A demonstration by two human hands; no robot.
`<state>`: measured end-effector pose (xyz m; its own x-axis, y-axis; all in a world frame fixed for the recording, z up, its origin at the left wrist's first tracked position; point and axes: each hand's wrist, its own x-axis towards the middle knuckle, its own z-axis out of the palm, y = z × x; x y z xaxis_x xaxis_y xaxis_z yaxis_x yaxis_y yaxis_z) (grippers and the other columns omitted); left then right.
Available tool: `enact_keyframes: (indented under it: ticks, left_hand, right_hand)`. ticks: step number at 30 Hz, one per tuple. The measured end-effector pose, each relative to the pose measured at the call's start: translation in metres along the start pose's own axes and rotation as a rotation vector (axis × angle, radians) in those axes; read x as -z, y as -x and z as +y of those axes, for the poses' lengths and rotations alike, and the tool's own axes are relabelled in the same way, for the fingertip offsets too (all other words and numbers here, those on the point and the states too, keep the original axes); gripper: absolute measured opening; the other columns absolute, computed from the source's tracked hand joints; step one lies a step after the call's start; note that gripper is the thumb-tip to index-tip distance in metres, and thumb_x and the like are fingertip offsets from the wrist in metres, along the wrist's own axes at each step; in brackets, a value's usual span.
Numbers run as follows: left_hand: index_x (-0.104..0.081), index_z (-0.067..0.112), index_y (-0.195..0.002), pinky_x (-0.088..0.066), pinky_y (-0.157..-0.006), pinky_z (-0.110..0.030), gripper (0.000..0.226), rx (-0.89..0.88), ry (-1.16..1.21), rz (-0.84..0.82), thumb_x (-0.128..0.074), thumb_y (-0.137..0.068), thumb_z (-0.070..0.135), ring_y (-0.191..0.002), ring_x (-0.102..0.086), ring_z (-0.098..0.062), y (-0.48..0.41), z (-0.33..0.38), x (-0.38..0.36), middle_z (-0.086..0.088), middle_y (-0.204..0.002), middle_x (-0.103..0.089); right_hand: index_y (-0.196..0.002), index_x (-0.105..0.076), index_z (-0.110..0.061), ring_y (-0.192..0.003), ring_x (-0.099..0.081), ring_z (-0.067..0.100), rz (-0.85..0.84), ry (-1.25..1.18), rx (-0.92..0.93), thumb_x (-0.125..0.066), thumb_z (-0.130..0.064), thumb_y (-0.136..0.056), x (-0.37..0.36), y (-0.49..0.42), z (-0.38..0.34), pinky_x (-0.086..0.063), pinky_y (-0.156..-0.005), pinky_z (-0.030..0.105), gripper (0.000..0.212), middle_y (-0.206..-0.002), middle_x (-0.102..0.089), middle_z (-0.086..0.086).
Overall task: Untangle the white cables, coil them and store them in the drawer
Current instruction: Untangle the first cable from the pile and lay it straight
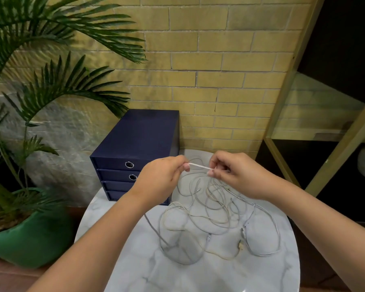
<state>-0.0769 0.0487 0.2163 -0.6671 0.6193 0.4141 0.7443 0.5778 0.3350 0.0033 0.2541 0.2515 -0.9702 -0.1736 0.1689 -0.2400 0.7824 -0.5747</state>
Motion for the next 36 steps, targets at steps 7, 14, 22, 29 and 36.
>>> enact_keyframes:
  ticks: [7, 14, 22, 29, 36]
  left_hand:
    - [-0.048, 0.022, -0.078, -0.037, -0.049, -0.035, 0.052, -0.013, -0.134, 0.015, -0.015, -0.092, 0.061, -0.055, -0.048, -0.014, 0.006, -0.020, 0.002, 0.007, -0.058, -0.046]
    - [-0.039, 0.018, -0.068, -0.040, -0.052, -0.037, 0.058, 0.164, -0.181, 0.052, -0.012, -0.089, 0.065, -0.053, -0.049, -0.017, 0.031, -0.076, 0.016, 0.001, -0.056, -0.049]
    - [-0.047, 0.028, -0.079, -0.045, -0.062, -0.037, 0.034, 0.276, -0.043, -0.160, -0.034, -0.095, 0.055, -0.062, -0.055, -0.016, 0.042, -0.079, 0.008, 0.001, -0.064, -0.057]
    - [-0.051, 0.037, -0.085, -0.033, -0.057, -0.018, 0.012, 0.081, 0.261, -0.205, -0.052, -0.094, 0.045, -0.064, -0.049, 0.000, 0.027, -0.029, -0.002, 0.013, -0.065, -0.049]
    - [-0.050, 0.024, -0.083, -0.032, -0.060, -0.032, 0.031, -0.055, 0.087, -0.059, -0.034, -0.101, 0.043, -0.066, -0.046, -0.009, 0.023, -0.039, 0.008, 0.012, -0.066, -0.048]
  right_hand:
    - [-0.086, -0.056, -0.023, -0.054, -0.041, 0.008, 0.012, 0.073, 0.028, -0.054, -0.031, -0.094, 0.003, 0.003, -0.006, -0.034, -0.053, 0.025, 0.011, -0.058, -0.047, -0.007]
    - [-0.092, -0.053, -0.026, -0.051, -0.043, 0.011, 0.071, 0.284, -0.100, -0.042, -0.037, -0.097, 0.015, 0.019, 0.023, -0.034, -0.052, 0.031, 0.017, -0.057, -0.051, -0.002]
    - [-0.089, -0.055, -0.028, -0.047, -0.038, 0.009, 0.084, 0.225, -0.129, -0.042, -0.034, -0.098, 0.005, 0.019, 0.018, -0.031, -0.051, 0.029, 0.017, -0.053, -0.047, -0.006]
    - [-0.082, -0.051, -0.030, -0.054, -0.047, 0.000, 0.030, 0.175, -0.128, -0.043, -0.033, -0.099, -0.021, 0.007, -0.010, -0.027, -0.049, 0.018, 0.019, -0.054, -0.051, -0.015]
    - [-0.094, -0.057, -0.026, -0.057, -0.045, -0.003, -0.021, 0.215, -0.163, -0.040, -0.035, -0.099, -0.037, 0.008, -0.021, -0.027, -0.050, 0.020, 0.020, -0.061, -0.047, -0.010]
